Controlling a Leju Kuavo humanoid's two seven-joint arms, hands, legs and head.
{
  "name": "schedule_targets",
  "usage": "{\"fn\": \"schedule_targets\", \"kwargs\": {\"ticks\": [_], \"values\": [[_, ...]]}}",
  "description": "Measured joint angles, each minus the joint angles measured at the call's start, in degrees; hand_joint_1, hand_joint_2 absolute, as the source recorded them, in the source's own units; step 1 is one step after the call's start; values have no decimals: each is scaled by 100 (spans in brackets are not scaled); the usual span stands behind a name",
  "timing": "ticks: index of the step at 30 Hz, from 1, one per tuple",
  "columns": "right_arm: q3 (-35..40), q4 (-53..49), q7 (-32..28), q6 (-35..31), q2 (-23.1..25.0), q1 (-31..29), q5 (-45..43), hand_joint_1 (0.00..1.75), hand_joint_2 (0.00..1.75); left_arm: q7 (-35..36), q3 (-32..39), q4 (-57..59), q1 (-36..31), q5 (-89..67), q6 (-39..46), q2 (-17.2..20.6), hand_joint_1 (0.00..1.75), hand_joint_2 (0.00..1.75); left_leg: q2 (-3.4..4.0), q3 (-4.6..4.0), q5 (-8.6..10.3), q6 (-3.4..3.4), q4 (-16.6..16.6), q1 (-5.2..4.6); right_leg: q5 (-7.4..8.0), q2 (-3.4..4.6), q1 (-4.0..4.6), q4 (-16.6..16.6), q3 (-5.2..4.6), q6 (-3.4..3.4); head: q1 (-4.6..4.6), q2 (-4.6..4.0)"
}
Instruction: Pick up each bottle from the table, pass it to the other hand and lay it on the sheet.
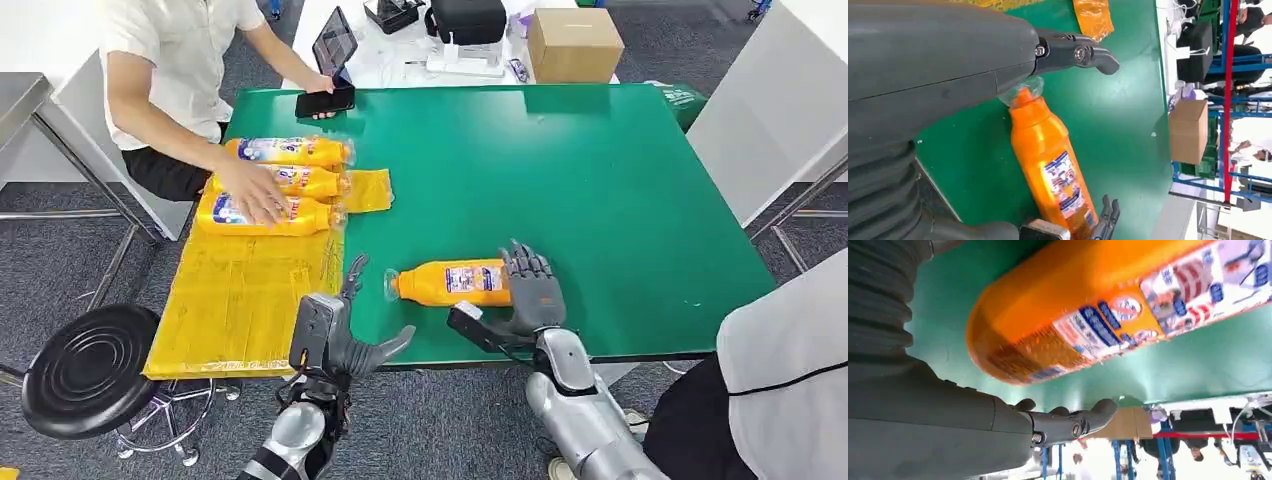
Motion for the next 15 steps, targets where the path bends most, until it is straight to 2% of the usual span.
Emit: {"fn": "schedule_targets", "kwargs": {"ticks": [5,9,15], "values": [[116,-44,6,-45,-17,-28,110,0,175,18,-35,-48,2,44,-31,0,0,175,0,-1,0,0,0,0,0,0,0,0,0,0,0,0],[124,-26,-44,217,7,-48,-261,0,175,42,-39,-52,1,52,-30,0,0,175,0,-2,0,0,0,0,0,0,0,0,-1,0,0,0],[124,585,231,621,68,-450,-200,0,175,94,-98,-50,-31,50,-59,-2,0,175,2,0,0,0,0,-1,1,1,-1,0,-1,1,0,0]]}}
